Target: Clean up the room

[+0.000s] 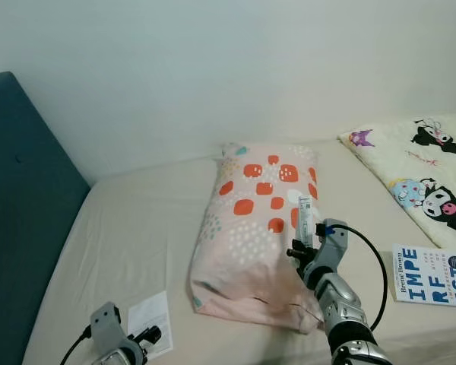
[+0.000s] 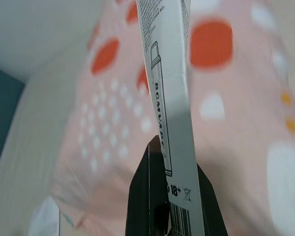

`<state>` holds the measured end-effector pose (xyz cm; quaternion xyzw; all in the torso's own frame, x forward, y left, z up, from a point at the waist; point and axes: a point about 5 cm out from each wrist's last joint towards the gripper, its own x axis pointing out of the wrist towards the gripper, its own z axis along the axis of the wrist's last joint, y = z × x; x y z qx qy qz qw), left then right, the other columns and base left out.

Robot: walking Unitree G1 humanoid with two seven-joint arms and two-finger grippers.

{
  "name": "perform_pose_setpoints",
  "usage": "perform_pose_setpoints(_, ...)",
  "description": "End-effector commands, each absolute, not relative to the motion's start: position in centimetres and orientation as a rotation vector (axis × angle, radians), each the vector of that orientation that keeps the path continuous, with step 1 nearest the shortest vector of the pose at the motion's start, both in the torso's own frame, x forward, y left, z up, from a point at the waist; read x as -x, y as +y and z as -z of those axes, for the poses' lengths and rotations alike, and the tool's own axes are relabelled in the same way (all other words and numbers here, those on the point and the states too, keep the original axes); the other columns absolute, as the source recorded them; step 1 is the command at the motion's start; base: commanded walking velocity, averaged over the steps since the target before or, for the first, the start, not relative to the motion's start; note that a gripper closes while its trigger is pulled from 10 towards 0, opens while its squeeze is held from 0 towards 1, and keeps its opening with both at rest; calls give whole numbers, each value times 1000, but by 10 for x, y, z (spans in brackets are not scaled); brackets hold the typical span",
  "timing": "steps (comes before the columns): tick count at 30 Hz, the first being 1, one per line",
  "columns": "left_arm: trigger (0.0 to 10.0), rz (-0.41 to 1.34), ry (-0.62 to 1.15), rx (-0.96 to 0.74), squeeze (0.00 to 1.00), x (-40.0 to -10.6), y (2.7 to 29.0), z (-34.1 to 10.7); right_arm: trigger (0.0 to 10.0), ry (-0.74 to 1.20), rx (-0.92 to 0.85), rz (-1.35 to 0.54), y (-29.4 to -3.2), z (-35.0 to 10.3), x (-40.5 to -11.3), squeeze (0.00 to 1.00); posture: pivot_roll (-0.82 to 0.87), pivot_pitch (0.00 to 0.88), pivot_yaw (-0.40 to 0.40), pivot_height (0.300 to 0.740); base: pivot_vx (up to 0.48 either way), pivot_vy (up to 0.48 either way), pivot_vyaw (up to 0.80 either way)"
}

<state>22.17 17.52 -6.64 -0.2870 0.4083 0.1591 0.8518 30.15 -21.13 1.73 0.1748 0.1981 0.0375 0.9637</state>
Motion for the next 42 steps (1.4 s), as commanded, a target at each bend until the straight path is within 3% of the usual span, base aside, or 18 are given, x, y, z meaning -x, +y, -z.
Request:
perform_pose_setpoints(1, 10000, -377, 833, 561, 0, -222, 191, 64, 10000, 480, -350, -93, -201, 0, -289, 0, -199, 46, 51, 649, 0, 0, 0)
perform_pose_setpoints(4, 10000, -404, 828, 550, 0, -221, 196, 64, 10000, 507, -334, -137, -189, 5, -286, 0, -194, 37, 47, 644, 0, 0, 0)
perform_pose_setpoints(6, 10000, -469, 818, 541, 0, -218, 208, 64, 10000, 552, -283, -277, -154, 12, -281, 0, -183, 23, 31, 629, 0, 0, 0)
perform_pose_setpoints(15, 10000, -541, 773, 609, 0, -219, 213, 62, 10000, 561, -242, -461, -113, 11, -281, 0, -142, 5, -36, 615, 0, 0, 0)
perform_pose_setpoints(17, 10000, -543, 761, 644, 0, -220, 211, 62, 10000, 558, -235, -483, -109, 10, -281, 0, -140, 10, -41, 615, 0, 0, 0)
perform_pose_setpoints(18, 10000, -518, 737, 750, 0, -224, 200, 61, 10000, 554, -223, -499, -107, 9, -282, 0, -138, 22, -46, 615, 0, 0, 0)
perform_pose_setpoints(30, 10000, -365, 669, 910, 0, -235, 177, 56, 10000, 523, -241, -467, -114, 8, -281, 0, -162, 101, -26, 615, 0, 0, 0)
perform_pose_setpoints(31, 10000, -291, 600, 989, 0, -241, 174, 51, 10000, 488, -284, -464, -115, 9, -275, 0, -177, 226, -2, 615, 0, 0, 0)
perform_pose_setpoints(37, 10000, -193, 507, 1051, 0, -253, 175, 39, 10000, 421, -340, -479, -112, 6, -261, 0, -161, 320, 20, 615, 0, 0, 0)
perform_pose_setpoints(42, 10000, -142, 476, 1067, 0, -262, 169, 32, 10000, 404, -356, -458, -118, 5, -258, 0, -151, 336, 30, 615, 0, 0, 0)
